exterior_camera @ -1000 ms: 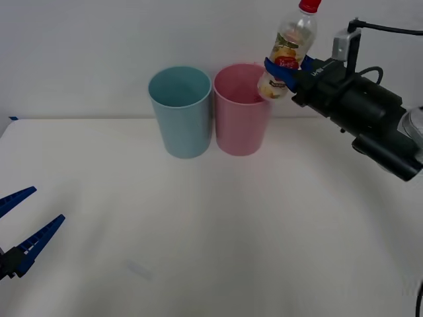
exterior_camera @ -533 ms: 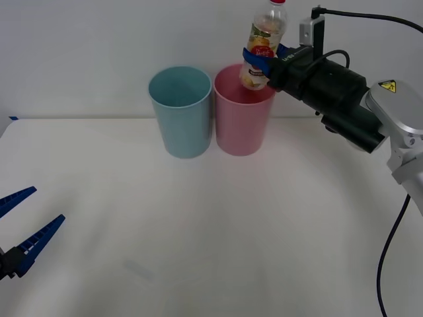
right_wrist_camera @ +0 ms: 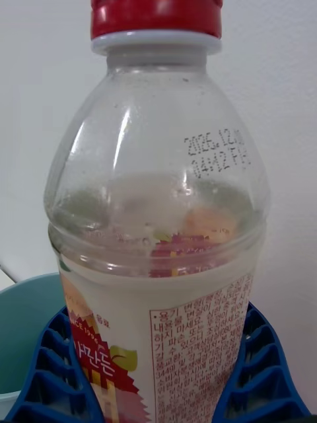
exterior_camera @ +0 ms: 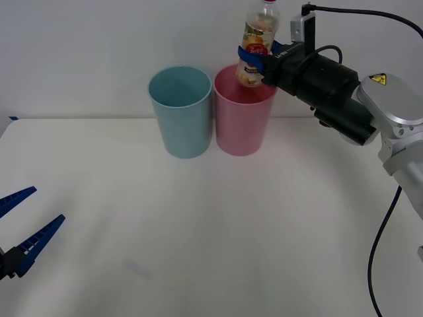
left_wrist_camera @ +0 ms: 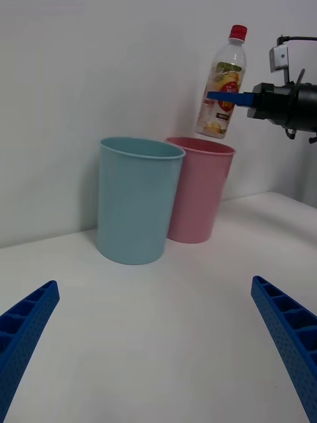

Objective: Grasp the object on the table and drop it into the matching bin: aluminum can to the light blue bin, PET bottle to the pink bin.

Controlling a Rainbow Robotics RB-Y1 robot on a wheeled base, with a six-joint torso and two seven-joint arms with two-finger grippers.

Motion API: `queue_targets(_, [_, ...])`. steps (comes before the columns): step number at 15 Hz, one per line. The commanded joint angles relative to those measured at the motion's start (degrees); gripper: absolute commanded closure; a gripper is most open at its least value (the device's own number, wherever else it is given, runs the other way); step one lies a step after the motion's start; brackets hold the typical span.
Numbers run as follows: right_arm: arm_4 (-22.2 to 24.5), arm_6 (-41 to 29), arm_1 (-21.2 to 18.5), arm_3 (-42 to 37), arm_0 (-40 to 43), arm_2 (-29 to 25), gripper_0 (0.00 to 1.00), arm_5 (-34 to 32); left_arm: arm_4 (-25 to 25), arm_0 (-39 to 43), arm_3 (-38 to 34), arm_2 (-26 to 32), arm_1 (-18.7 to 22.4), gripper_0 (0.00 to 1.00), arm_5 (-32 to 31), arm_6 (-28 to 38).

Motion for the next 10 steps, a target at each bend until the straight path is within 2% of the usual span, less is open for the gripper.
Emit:
queue_targets(1, [0.0, 0.16, 0.0, -0.05, 0.0, -0.02, 0.03, -0.01, 0.0, 0.0, 0.0, 0.0, 0.0, 0.0, 0.0, 0.0])
queue_targets(2, [0.0, 0.25, 0.0, -0.05, 0.09, -0.02, 0.0, 0.08, 0.0, 0.0, 0.0, 0.0, 0.0, 0.0, 0.0, 0.0])
queue_targets(7, [-1.32, 1.3, -0.26, -0.48, 1.4, -0.11, 0.0, -0.62, 0.0, 0.0, 0.0, 0.0, 0.0, 0.0, 0.0, 0.0])
queue_targets(10, [-1.32, 1.3, -2.02, -6.72, 5.98, -1.34, 0.0, -0.62, 0.0, 0.0, 0.0, 0.0, 0.0, 0.0, 0.0, 0.0])
